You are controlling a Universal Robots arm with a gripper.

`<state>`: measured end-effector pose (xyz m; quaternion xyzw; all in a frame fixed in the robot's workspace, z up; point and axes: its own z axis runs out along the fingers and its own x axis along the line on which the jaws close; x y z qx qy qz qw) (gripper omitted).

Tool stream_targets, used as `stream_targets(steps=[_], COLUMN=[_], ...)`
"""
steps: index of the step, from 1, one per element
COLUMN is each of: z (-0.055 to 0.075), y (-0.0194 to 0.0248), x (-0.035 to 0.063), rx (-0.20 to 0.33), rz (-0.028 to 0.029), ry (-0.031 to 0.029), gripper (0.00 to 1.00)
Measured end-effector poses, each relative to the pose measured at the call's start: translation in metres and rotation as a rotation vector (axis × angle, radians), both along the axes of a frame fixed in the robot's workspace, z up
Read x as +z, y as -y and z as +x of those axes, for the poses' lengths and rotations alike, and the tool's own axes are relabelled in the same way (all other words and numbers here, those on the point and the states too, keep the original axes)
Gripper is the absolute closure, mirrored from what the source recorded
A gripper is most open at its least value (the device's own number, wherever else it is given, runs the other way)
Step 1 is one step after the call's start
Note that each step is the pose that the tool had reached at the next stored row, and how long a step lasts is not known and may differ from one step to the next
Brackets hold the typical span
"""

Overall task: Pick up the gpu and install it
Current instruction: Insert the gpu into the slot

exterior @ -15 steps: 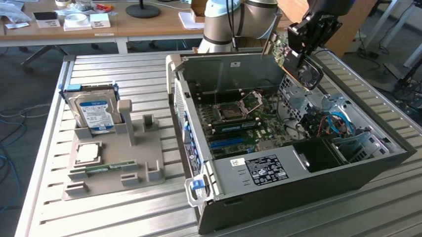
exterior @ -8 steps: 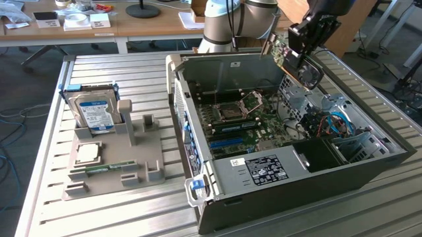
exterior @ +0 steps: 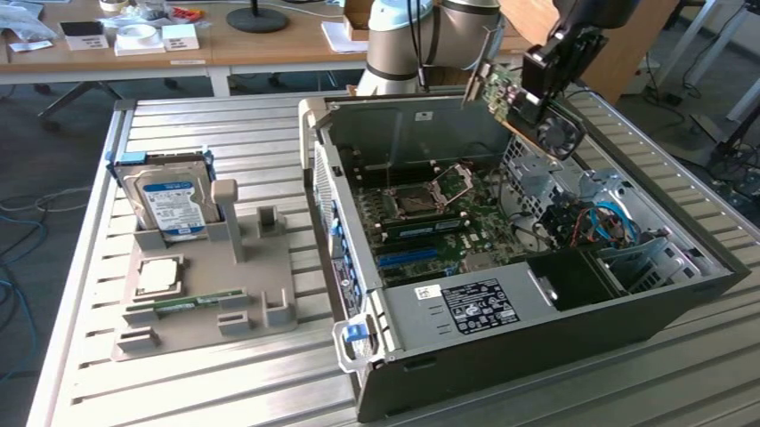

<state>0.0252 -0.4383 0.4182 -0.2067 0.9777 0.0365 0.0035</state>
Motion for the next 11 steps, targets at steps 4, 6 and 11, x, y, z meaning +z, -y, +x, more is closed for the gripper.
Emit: stream_targets(steps=[4, 6, 11], z=[0.0, 0.0, 0.0], y=[0.0, 0.0, 0.0], x=[-0.0001, -0.0002, -0.0005], rx=[0.062, 0.091, 0.172], rz=[0.0, 0.0, 0.0001], ry=[0.0, 0.0, 0.0], gripper=[0.73, 0.73, 0.73])
